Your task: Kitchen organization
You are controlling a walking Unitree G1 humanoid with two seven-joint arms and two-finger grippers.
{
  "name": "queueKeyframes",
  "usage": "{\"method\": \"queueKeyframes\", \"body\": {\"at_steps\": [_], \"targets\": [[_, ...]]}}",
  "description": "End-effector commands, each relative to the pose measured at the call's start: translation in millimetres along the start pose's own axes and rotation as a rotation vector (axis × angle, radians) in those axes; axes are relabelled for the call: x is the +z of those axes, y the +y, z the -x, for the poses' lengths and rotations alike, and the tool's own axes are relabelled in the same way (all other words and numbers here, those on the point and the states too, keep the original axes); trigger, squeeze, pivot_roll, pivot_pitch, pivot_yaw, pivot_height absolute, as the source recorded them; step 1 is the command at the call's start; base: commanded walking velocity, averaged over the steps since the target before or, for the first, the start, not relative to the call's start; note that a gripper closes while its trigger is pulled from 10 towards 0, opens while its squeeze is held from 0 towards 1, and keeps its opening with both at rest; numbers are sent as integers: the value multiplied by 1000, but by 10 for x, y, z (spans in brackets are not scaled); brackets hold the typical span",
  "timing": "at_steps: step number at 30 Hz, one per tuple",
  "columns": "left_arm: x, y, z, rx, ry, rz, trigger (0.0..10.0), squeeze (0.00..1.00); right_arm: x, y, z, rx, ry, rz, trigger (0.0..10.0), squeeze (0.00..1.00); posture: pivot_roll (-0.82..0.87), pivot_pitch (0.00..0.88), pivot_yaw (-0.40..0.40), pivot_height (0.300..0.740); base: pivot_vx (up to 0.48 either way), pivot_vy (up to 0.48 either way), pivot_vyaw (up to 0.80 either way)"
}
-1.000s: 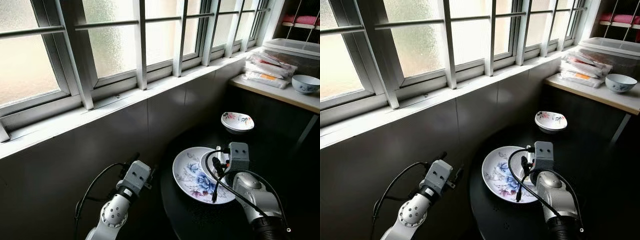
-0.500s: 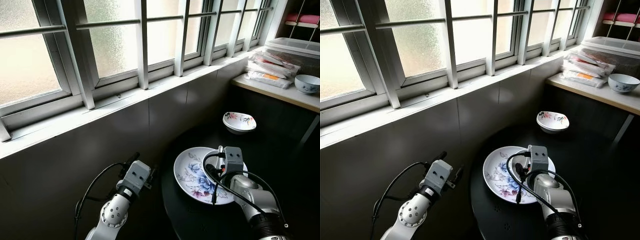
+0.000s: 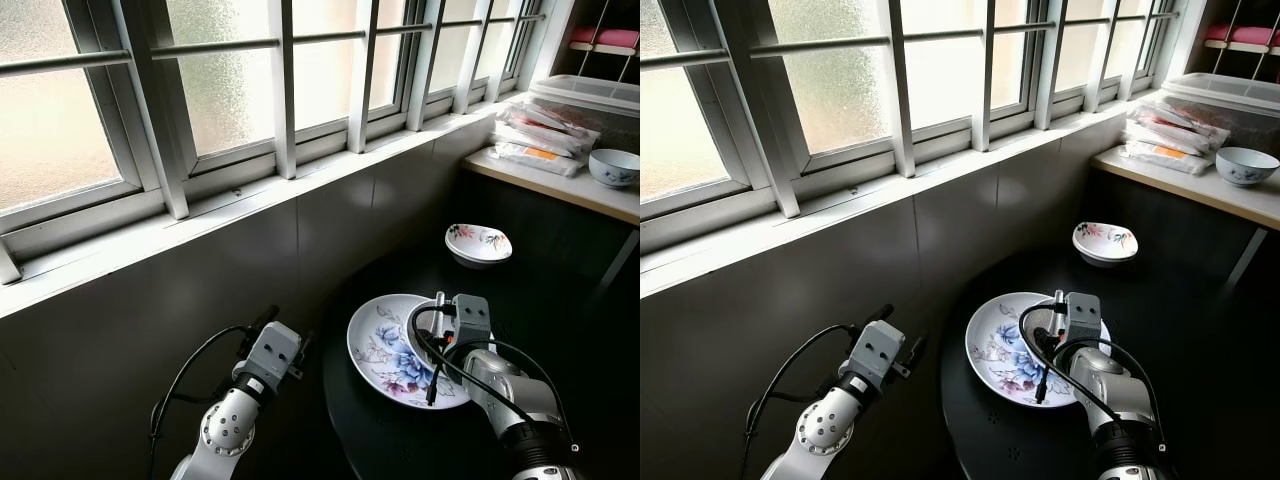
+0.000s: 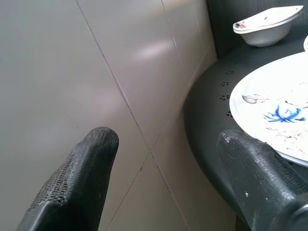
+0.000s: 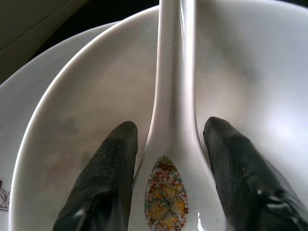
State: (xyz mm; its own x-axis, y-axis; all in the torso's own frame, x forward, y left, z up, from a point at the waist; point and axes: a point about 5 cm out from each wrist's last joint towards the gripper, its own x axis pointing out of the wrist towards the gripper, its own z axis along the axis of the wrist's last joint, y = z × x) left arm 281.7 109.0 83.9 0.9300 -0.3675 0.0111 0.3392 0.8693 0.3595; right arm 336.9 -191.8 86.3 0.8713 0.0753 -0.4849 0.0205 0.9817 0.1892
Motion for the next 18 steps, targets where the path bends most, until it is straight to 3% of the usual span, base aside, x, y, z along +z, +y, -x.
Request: {"method": "queueKeyframes", "body": {"at_steps": [1, 14, 18], "targets": [[-10, 4, -10, 3, 8, 5, 10000, 0, -80, -7, -10, 5, 43, -30, 0, 0, -9, 0, -5, 740, 0, 0, 0], [-5, 7, -23, 5, 10, 13, 10000, 0, -76, 23, 13, 10, 22, -10, 0, 0, -11, 0, -5, 740, 0, 0, 0], [-3, 13, -29, 6, 9, 14, 10000, 0, 99, 26, 44, -18, -89, 23, 0, 0, -13, 0, -6, 740, 0, 0, 0]]}}
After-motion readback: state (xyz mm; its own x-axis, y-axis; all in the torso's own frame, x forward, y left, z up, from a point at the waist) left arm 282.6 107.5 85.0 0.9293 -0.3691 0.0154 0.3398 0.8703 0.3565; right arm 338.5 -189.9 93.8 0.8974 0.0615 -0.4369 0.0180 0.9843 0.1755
